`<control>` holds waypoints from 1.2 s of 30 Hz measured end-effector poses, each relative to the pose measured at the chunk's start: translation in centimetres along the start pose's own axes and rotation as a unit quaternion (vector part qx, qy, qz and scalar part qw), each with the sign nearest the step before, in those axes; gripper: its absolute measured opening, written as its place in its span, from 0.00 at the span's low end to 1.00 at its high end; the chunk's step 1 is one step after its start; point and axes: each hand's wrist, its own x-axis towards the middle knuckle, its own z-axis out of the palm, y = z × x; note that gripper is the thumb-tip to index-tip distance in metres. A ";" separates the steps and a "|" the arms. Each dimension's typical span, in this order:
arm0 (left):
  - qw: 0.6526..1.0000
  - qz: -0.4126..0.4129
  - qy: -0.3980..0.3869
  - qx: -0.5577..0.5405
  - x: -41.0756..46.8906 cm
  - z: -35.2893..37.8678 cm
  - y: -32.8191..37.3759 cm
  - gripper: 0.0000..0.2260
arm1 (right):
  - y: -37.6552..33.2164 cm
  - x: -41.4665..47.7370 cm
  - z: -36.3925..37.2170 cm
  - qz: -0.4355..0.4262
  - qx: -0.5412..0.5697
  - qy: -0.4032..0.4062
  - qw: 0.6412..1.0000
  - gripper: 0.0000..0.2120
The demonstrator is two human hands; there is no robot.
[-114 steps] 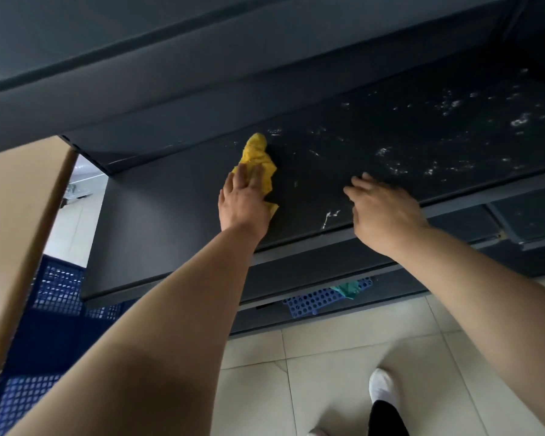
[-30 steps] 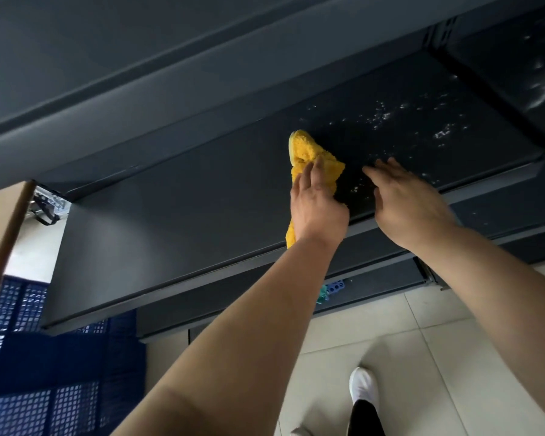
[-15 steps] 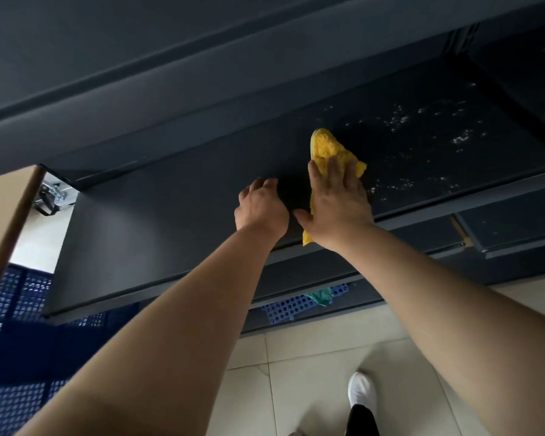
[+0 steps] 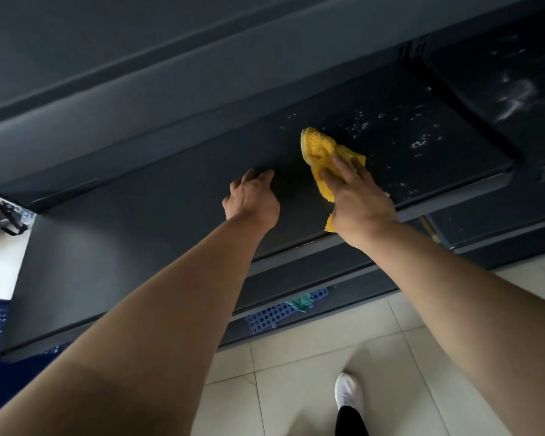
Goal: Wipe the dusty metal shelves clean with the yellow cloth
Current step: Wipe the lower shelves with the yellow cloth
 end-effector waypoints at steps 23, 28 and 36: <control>0.998 -0.032 0.061 -0.002 -0.9 -0.1 -5.4 0.28 | -2.3 0.6 1.3 -0.043 0.045 0.051 0.997 0.23; 0.995 -0.043 0.082 -0.023 0.1 -0.7 -6.9 0.28 | -4.4 2.7 2.1 -0.082 0.025 0.032 0.996 0.28; 0.995 0.005 0.097 -0.018 3.2 -1.1 -7.6 0.30 | -8.3 9.5 2.8 -0.060 0.020 0.003 0.998 0.34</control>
